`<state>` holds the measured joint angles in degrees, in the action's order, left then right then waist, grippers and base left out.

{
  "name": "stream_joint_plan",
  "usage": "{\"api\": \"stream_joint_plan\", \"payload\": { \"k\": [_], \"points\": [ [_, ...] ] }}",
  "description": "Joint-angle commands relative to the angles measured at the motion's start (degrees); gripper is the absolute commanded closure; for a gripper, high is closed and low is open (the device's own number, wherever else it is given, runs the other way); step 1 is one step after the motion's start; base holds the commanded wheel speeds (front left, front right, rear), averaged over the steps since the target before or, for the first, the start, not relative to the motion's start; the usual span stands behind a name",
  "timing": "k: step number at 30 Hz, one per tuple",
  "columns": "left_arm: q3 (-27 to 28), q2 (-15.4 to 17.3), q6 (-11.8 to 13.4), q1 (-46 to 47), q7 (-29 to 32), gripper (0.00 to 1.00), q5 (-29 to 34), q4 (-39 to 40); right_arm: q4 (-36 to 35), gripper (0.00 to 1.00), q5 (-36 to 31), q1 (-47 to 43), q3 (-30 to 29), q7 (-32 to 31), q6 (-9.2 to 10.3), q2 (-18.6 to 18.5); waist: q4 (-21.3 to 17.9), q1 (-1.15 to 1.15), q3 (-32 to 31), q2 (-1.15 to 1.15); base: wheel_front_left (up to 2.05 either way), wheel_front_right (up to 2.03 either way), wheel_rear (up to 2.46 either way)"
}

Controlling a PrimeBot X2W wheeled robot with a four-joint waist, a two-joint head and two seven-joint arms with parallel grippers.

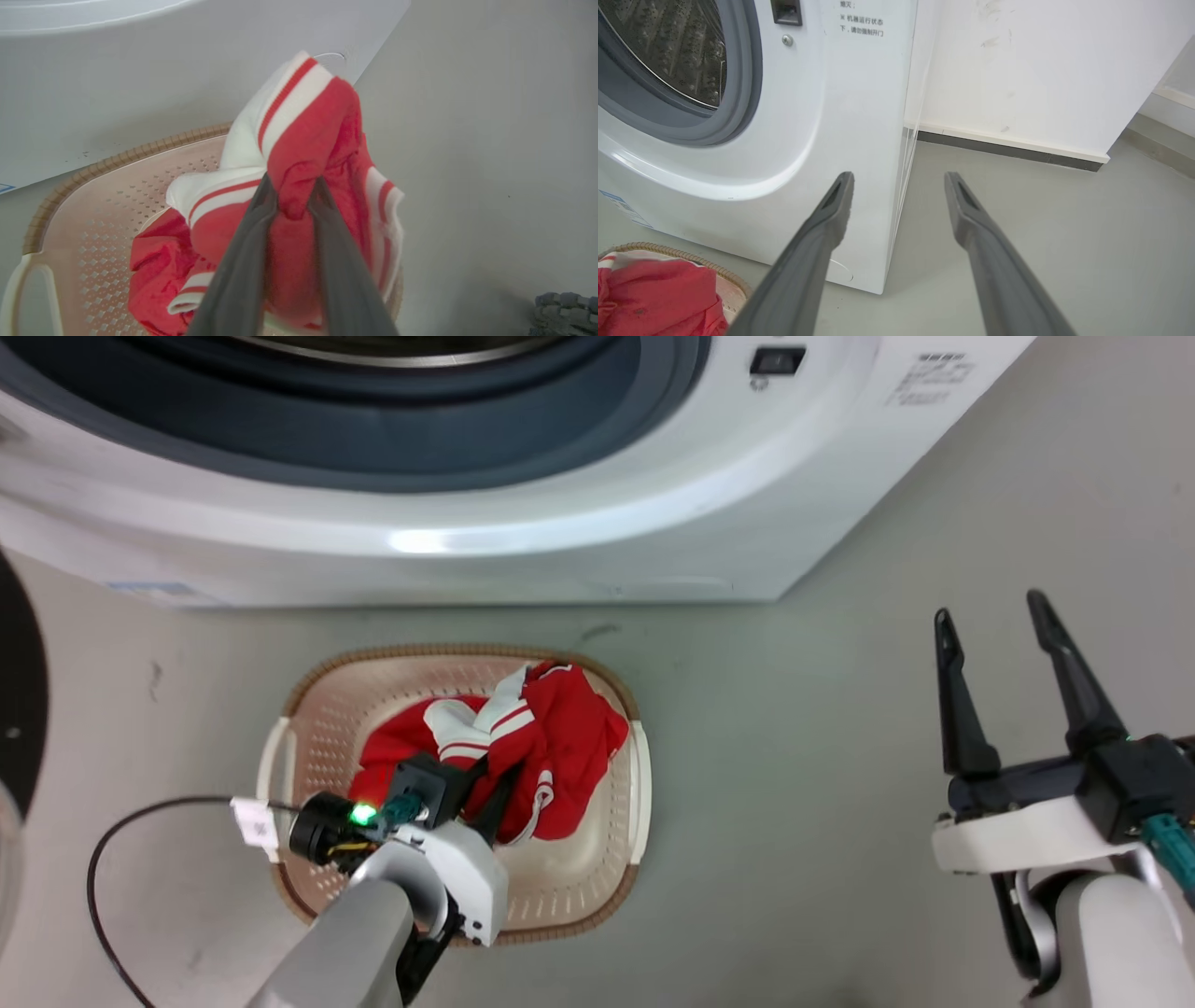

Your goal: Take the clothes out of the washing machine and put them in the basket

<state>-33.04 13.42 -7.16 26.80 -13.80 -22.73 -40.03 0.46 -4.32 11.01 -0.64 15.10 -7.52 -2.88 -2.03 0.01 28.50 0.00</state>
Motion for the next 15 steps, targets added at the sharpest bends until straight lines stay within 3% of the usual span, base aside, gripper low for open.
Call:
{"api": "stream_joint_plan", "payload": {
  "k": [1,15],
  "points": [
    [-1.07,-0.47,-0.17,3.01,-0.54,1.0,0.24,-3.19,-0.78,0.0,-0.32,1.51,-0.26,0.1,0.06,0.01,-1.24,-0.01,5.19,0.0,0.0,0.0,0.0],
    [-9.73,-0.6,-0.29,16.63,-1.09,1.0,-3.67,-19.32,-3.87,0.0,1.2,4.95,0.33,0.09,0.06,0.01,-4.51,-0.01,17.03,0.0,0.0,0.0,0.0]
  ]
}}
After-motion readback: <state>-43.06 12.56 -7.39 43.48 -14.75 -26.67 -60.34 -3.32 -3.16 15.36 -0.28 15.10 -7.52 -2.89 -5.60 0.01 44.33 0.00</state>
